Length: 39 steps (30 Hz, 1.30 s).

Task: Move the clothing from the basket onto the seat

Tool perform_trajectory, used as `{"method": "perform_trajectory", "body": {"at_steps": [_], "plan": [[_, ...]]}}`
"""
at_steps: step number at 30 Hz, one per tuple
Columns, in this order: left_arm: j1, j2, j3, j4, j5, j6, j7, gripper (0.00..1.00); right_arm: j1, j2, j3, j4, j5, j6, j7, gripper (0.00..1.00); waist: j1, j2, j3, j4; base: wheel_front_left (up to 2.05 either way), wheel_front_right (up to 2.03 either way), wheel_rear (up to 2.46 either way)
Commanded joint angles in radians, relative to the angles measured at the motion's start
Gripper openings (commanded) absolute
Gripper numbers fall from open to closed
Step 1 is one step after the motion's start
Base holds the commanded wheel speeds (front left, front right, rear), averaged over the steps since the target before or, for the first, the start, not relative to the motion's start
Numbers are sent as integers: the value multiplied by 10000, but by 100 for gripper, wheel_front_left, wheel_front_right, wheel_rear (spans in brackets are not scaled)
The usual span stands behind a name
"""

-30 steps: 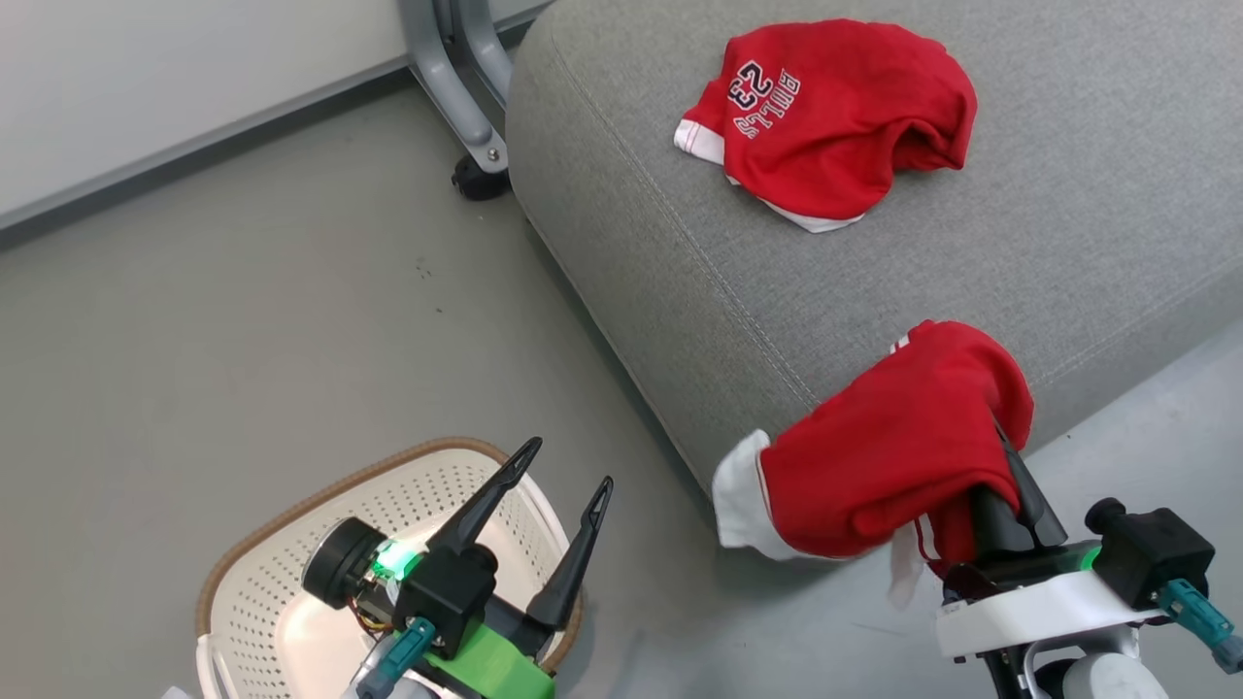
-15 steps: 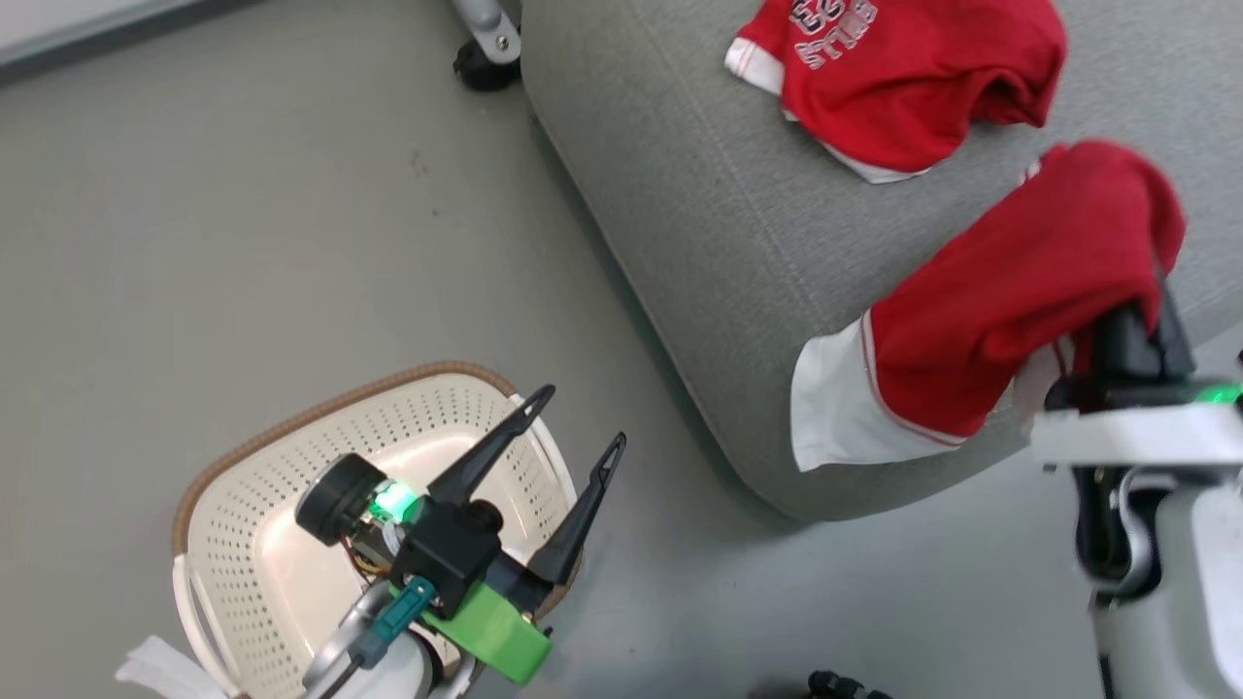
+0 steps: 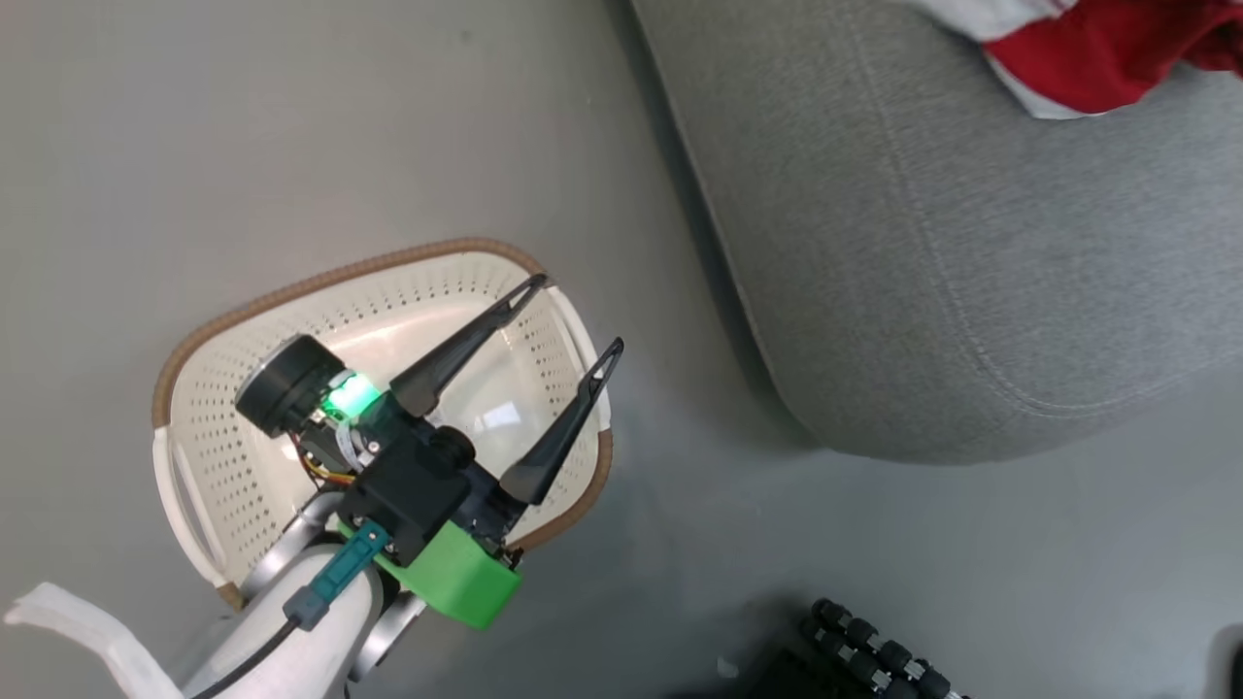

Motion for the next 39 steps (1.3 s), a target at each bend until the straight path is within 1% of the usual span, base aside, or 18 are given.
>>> {"method": "perform_trajectory", "body": {"at_steps": [1, 4, 7, 11, 14, 15, 16, 17, 20, 23, 28, 31, 33, 35, 39], "plan": [[-256, 140, -75, -161, -185, -24, -17, 100, -446, -247, 62, 346, -207, 1, -30, 0, -2, 0, 911, 541, 0, 0, 0], [-361, 264, -102, -291, -250, -23, -61, 100, -941, -457, -119, 1203, -451, -1, -28, 0, -2, 0, 1060, 632, 0, 0, 0], [-494, 309, -140, -269, -314, -24, -145, 100, -881, -813, -288, 2291, -1057, -6, -31, 0, -2, 0, 1112, 745, 0, 0, 0], [-540, 314, -249, -145, -372, -24, -219, 100, -494, -760, -1148, 3378, -1560, -6, -31, 0, -2, 0, 1074, 826, 0, 0, 0], [-489, 300, -294, -64, -427, -21, -263, 100, -141, -479, -1788, 3810, -1901, -6, -30, 0, -2, 0, 996, 796, 0, 0, 0], [-447, 313, -323, -6, -437, -19, -240, 100, -14, -351, -1954, 3929, -1971, -6, -30, 25, -2, 0, 937, 771, 0, 0, 0], [-442, 347, -371, 35, -387, -20, -238, 100, 100, -284, -2070, 4003, -2055, -6, -30, 40, -2, 0, 876, 745, 0, 0, 0], [-418, 344, -406, 92, -370, -15, -248, 100, 231, -183, -2210, 4073, -2138, -6, -30, 100, -2, 0, 796, 708, 0, 0, 0], [-335, 203, -470, 247, -440, 35, -324, 100, 660, 97, -2649, 3823, -2469, -6, -30, 100, -2, 0, 431, 615, 0, 0, 0], [-210, -10, -554, 499, -560, 70, -426, 100, 1483, 380, -2936, 3444, -2782, -6, -30, 100, -2, 0, -158, 540, 0, 0, 0], [123, -567, -618, 1032, -1123, 57, -630, 100, 3018, 832, -3095, 2902, -2961, -6, -30, 100, -2, 0, -1398, 486, 0, 0, 0], [443, -1010, -366, 1255, -1581, 106, -728, 100, 4019, 1201, -2636, 2859, -2784, -6, -30, 100, -2, 0, -2107, 576, 0, 0, 0], [741, -1242, -285, 1479, -1793, 93, -759, 100, 4694, 1244, -2300, 2743, -2645, -7, -30, 100, -2, 0, -2589, 721, 0, 0, 0], [1029, -1548, -62, 1591, -1956, 97, -761, 100, 5364, 1485, -1890, 2624, -2384, -7, -30, 100, -2, 0, -3013, 911, 0, 0, 0], [1777, -2066, 592, 2099, -2019, 171, -759, 100, 6627, 1779, -860, 2236, -1834, -6, -30, 100, -2, 0, -3852, 1573, 0, 0, 0]]}}
